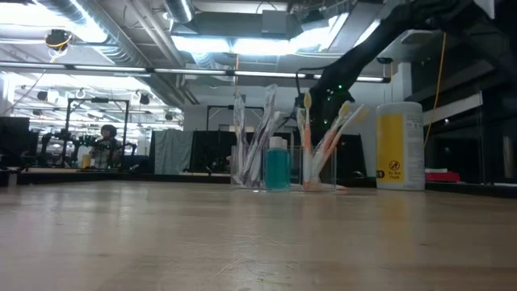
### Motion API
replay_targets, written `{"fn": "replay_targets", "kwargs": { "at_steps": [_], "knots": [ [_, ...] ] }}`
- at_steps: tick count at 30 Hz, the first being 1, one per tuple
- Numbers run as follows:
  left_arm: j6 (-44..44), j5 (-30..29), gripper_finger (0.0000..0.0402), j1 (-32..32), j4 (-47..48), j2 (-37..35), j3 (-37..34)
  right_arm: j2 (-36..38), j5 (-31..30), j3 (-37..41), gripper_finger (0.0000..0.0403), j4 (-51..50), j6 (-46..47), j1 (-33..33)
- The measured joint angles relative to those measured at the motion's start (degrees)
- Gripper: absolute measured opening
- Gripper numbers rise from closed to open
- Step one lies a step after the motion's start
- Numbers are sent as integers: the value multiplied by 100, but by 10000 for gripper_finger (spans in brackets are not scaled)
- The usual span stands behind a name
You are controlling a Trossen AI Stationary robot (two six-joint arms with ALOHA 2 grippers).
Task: Pick & Place toothbrushing station
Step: Put the orange toothbrush into the right section of the transparent organizer
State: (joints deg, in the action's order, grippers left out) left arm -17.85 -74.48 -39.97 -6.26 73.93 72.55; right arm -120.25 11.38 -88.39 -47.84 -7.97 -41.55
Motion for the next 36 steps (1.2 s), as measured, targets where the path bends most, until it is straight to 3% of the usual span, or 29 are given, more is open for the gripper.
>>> {"fn": "replay_targets", "kwargs": {
  "at_steps": [21,24,30,36],
  "knots": [
    [-41,58,136,-13,-42,0,0,27,-240,797,129,442,45,83],
    [-35,59,136,-11,-44,0,0,27,-315,808,109,455,113,106],
    [-28,129,136,-15,-85,0,15,27,-306,814,19,441,156,104],
    [106,151,136,-15,-175,0,20,54,-116,819,17,394,336,100]
  ]
}}
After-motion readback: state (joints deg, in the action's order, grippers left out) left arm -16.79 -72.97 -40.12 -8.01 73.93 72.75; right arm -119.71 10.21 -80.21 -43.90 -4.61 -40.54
